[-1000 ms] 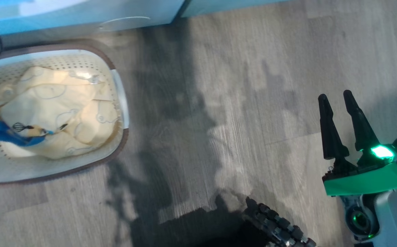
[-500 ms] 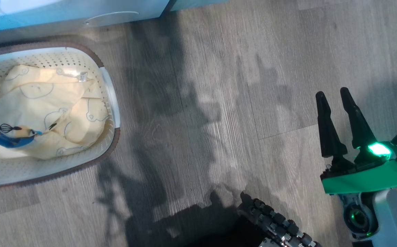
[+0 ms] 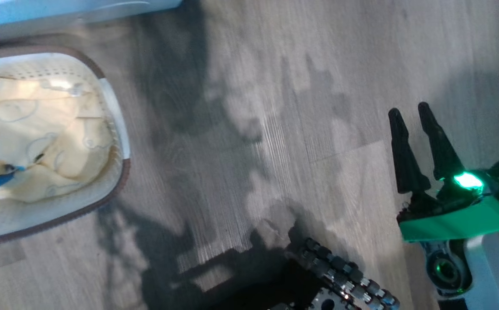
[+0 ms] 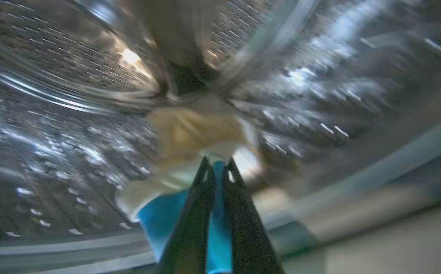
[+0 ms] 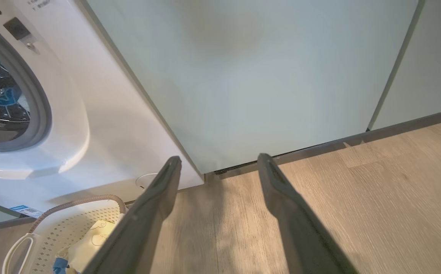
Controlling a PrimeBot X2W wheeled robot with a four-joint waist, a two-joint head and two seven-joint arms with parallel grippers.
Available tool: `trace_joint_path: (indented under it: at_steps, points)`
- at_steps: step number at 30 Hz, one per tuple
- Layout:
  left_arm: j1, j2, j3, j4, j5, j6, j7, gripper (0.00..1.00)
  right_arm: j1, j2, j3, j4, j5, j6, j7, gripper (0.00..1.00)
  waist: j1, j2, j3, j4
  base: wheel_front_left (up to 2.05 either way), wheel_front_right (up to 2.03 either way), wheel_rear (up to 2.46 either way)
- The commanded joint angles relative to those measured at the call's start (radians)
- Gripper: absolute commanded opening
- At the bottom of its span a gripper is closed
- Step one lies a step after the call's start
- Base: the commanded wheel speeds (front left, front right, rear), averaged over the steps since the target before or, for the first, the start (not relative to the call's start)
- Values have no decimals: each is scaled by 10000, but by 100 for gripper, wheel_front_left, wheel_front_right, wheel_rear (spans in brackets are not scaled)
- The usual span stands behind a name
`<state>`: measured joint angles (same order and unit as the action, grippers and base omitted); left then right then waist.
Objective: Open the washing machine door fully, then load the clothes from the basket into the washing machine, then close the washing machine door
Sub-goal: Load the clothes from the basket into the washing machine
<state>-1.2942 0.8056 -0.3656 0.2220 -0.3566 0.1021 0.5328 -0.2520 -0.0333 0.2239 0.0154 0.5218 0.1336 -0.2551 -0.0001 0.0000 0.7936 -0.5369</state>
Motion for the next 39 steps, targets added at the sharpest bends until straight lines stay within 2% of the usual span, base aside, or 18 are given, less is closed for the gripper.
trace_joint_path:
  at_steps: [1, 3, 7, 14, 18, 23, 24, 25, 26, 31, 39]
  points:
    - [-1330, 578, 274, 311, 313, -390, -497, 0, 108, -169, 133, -378, 135, -29, -67, 100, 1, 0, 355, -295, 0, 0, 0]
    - [-2035, 405, 78, 1092, 574, -711, -1216, 0, 210, -169, 111, -445, 211, -29, -67, 100, 1, 0, 489, -308, 0, 0, 0]
    - [-2899, -18, -203, 2274, 902, -888, -1963, 0, 391, -169, 14, -545, 219, -29, -67, 100, 1, 0, 642, -277, 0, 0, 0]
    - [-4196, -877, -540, 4091, 1301, -812, -3386, 0, 701, -169, -174, -715, 215, -29, -67, 100, 1, 0, 927, -181, 0, 0, 0]
    - [-4648, -1337, -348, 4762, 1212, -446, -4567, 0, 758, -169, -179, -774, 236, -29, -67, 100, 1, 0, 1013, -151, 0, 0, 0]
    - [-4930, -1844, -389, 5603, 978, -646, -5129, 0, 764, -169, -187, -789, 217, -29, -67, 100, 1, 0, 1036, -104, 0, 0, 0]
    - [-4935, -1947, -384, 5811, 874, -729, -5079, 23, 755, -169, -193, -783, 212, -29, -67, 100, 1, 0, 1031, -97, 0, 0, 0]
    - [-4933, -2022, -427, 6015, 817, -840, -4981, 64, 742, -169, -203, -783, 200, -29, -67, 100, 1, 0, 1021, -88, 0, 0, 0]
    - [-4957, -2119, -471, 6289, 747, -946, -4950, 100, 708, -169, -218, -779, 186, -29, -67, 100, 1, 0, 1012, -73, 0, 0, 0]
    - [-4917, -2234, -561, 6647, 651, -1097, -5083, 100, 580, -169, -231, -752, 105, -29, -67, 100, 1, 0, 927, -45, 0, 0, 0]
    - [-4567, -2055, -611, 6623, 499, -1326, -5576, 100, 225, -169, -94, -611, 40, -29, -67, 100, 1, 0, 596, -96, 0, 0, 0]
